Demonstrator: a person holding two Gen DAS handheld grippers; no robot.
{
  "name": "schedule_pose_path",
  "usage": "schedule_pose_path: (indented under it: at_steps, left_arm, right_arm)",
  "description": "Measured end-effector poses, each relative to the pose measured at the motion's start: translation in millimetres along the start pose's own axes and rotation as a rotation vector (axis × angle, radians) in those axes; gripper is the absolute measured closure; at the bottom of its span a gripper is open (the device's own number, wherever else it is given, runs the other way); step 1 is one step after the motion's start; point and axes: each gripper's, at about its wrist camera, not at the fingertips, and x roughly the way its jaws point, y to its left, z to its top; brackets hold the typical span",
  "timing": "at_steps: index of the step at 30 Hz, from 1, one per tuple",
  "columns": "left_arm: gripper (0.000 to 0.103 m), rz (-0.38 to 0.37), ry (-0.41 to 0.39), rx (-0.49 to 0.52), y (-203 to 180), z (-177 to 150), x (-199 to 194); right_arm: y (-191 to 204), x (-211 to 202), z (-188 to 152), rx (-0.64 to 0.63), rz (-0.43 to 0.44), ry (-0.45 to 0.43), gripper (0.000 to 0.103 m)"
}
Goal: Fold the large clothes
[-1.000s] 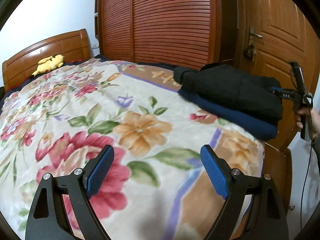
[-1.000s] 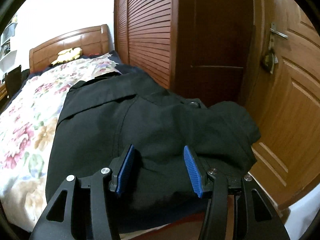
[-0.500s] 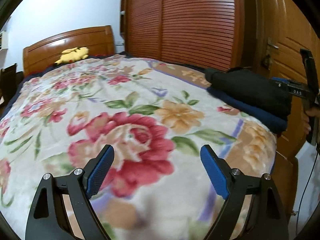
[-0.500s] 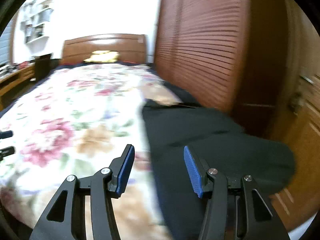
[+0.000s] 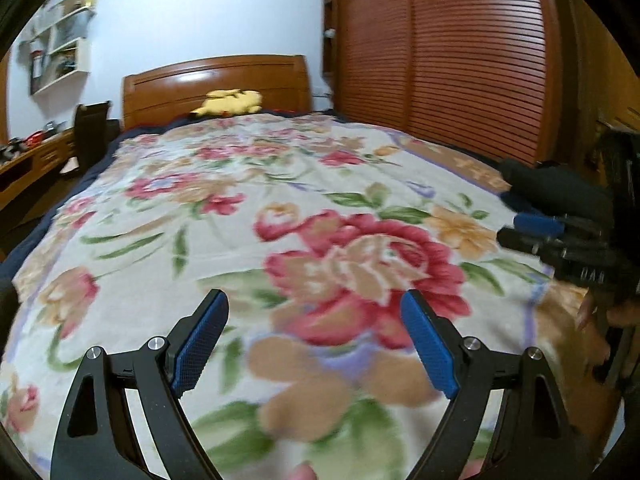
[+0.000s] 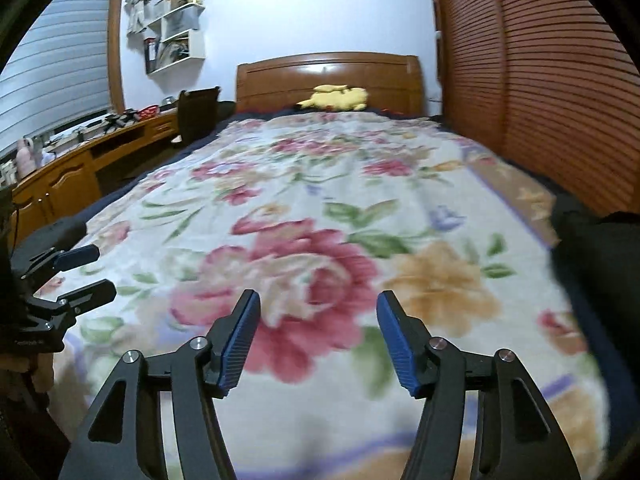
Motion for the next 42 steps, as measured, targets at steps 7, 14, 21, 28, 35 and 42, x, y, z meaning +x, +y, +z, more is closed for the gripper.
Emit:
schedule_pose_path:
  at_steps: [7,14,21,28,35,42]
  left_arm:
    - [0.015,0.087,-0.044,-0.04,35,-14,-14]
    - [0.015,0.151,-0.067,-0.101,63,-24,-25]
    - [0.015,0.181,-0.085,-0.096,69,-32,-30]
    - [0.015,0.188,-0.078,-0.091,70,-37,-30]
    - [0.015,0.186,-0.09,-0.112,74,-39,-34]
    - [0.015,0.188,-0.092,-0.109,75,-39,-35]
  right_arm:
    - [43,53,-4,0.0,0.029,-0.035,0.037]
    - [65,73,-15,-0.016,0.043,-0.071,0.037]
    - [68,77,-24,-0.032,0.022,-0.134,0.037]
    - [58,89,-28,-0.003,0.035,-0.133,0.037]
    - [66,94,-27,-0.016,0.033,-0.139,0.037]
    - [67,99,-26,-0.019,0.036,-0.137,0.037]
